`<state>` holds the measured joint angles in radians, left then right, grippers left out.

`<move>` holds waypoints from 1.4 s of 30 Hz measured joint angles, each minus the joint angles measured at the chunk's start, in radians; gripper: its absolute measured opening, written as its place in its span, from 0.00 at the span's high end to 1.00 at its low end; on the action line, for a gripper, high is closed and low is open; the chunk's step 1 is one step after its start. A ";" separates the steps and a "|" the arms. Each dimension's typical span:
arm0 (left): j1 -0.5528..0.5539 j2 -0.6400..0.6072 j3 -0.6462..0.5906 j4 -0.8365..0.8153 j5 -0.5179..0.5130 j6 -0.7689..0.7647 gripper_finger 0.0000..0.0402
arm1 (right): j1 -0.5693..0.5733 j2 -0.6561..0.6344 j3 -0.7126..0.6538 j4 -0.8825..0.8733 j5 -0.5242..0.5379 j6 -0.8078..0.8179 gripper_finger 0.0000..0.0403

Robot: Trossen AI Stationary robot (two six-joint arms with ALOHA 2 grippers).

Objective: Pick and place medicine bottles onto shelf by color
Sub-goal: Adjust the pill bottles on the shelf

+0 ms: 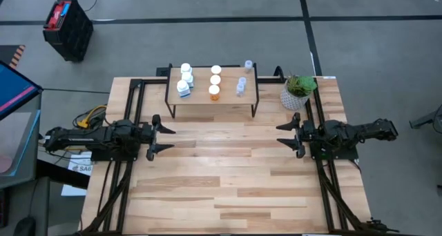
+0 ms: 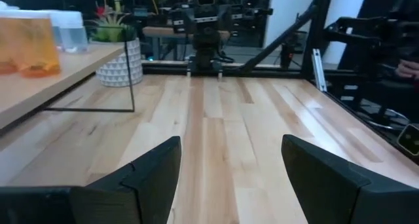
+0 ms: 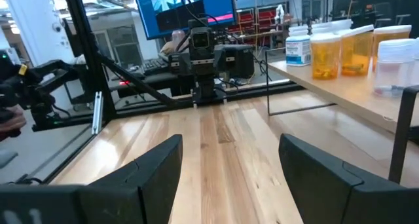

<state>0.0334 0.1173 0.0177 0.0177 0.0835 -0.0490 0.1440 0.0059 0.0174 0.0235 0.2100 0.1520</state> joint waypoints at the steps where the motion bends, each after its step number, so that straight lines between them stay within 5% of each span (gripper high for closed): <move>1: 0.000 0.000 0.000 0.000 0.003 -0.001 0.37 | 0.000 0.000 0.000 0.000 0.000 0.000 0.31; 42: 0.000 0.000 -0.010 0.015 -0.095 -0.019 0.37 | -0.003 0.000 -0.002 0.016 0.000 0.007 0.31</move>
<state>0.0330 0.1173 0.0074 0.0326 -0.0113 -0.0677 0.1413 0.0059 0.0151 0.0398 0.2103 0.1589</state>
